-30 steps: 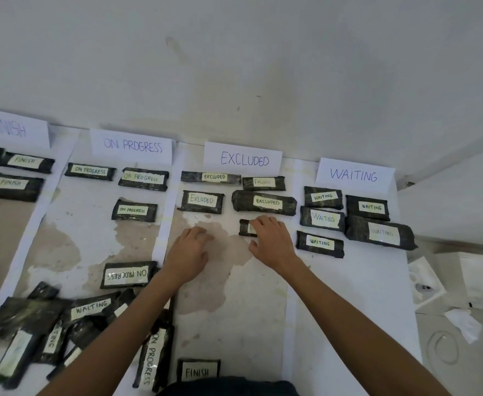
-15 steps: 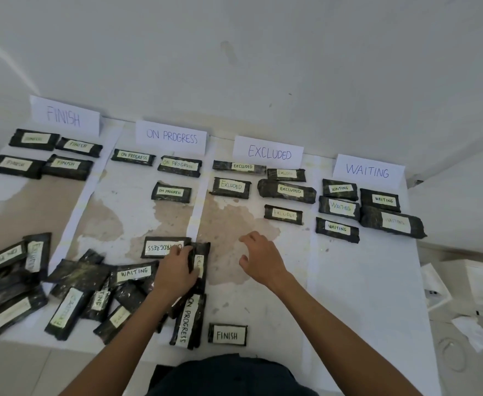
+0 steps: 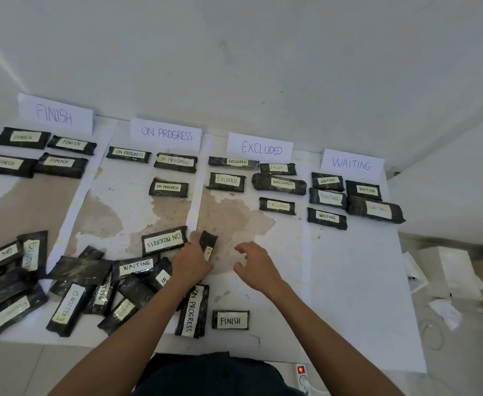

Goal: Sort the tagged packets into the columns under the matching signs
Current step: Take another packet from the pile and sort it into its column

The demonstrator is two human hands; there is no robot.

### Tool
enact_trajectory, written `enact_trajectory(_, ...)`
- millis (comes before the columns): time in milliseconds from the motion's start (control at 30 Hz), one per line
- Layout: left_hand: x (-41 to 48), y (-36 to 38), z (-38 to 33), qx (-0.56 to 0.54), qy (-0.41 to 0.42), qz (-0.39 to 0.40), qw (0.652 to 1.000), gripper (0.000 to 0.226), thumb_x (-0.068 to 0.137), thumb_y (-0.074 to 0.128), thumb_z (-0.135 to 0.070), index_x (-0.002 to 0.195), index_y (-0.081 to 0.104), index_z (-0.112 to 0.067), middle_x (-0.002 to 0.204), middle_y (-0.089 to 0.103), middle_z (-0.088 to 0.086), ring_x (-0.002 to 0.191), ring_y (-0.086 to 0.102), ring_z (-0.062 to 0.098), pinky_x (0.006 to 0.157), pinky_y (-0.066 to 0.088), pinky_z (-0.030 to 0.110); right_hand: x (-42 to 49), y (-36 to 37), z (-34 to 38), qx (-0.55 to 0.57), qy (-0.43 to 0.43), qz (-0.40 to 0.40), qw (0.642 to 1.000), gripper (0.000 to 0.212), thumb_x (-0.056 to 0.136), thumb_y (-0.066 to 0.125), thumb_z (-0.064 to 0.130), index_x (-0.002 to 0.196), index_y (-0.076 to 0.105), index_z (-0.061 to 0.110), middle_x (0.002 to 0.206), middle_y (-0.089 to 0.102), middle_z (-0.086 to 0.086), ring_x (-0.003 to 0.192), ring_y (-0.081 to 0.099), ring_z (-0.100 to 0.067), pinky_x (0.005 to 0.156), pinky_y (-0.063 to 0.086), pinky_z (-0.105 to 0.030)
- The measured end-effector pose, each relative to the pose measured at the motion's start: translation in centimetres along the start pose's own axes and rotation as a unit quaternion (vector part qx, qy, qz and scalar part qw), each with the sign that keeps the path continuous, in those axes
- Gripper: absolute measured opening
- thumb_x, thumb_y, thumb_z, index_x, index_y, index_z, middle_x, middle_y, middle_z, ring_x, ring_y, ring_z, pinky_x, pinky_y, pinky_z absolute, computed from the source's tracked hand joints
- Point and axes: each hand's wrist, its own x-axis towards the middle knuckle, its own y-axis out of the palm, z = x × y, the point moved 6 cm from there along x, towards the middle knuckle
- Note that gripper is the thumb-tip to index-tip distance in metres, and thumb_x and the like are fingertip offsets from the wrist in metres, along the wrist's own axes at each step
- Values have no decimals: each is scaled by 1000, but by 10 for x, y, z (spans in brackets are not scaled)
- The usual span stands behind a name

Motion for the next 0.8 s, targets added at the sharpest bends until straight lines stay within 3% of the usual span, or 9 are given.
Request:
enact_trajectory(100, 2, -7, 0, -99, 6, 16, 995, 24, 78, 63, -19, 97, 53, -10, 89, 60, 9, 89, 61, 29, 71, 50, 36, -3, -1, 6, 79, 32, -4, 996, 41, 85, 60, 19, 126, 54, 12, 120, 59, -6, 100, 57, -17, 86, 47, -24)
enact_trajectory(167, 1, -13, 0, -179, -14, 24, 983, 11, 80, 62, -17, 86, 57, -8, 84, 62, 9, 84, 61, 27, 69, 48, 32, -2, -3, 9, 98, 37, -11, 994, 40, 85, 60, 19, 124, 55, 13, 119, 59, -5, 98, 58, -17, 85, 48, -25)
enact_trajectory(333, 3, -22, 3, -379, -87, 43, 920, 10, 82, 65, -13, 92, 63, -12, 92, 67, 10, 88, 63, 25, 79, 55, 40, -1, -8, 18, 114, 36, -32, 992, 46, 83, 64, 23, 127, 52, 16, 120, 57, -3, 100, 55, -15, 86, 48, -26)
enact_trajectory(467, 2, -28, -9, -474, -102, 53, 873, 9, 84, 64, -6, 85, 61, -15, 91, 67, 8, 84, 63, 20, 65, 53, 30, 2, -12, 27, 94, 14, -37, 995, 60, 79, 70, 32, 132, 46, 18, 126, 50, -1, 110, 51, -15, 91, 47, -29)
enact_trajectory(600, 3, -29, -21, -528, -106, 73, 839, 12, 84, 65, -5, 96, 63, -7, 95, 68, 12, 87, 66, 23, 65, 55, 33, 11, -15, 36, 69, 6, -43, 997, 69, 74, 73, 37, 133, 44, 16, 127, 47, -1, 113, 49, -18, 92, 47, -31)
enact_trajectory(800, 14, -27, -35, -567, -94, 85, 814, 23, 87, 62, -7, 109, 60, -1, 104, 67, 17, 91, 66, 26, 65, 55, 32, 33, -20, 38, -4, -12, -74, 997, 57, 74, 70, 33, 125, 51, 16, 114, 53, -4, 103, 52, -21, 84, 49, -33)
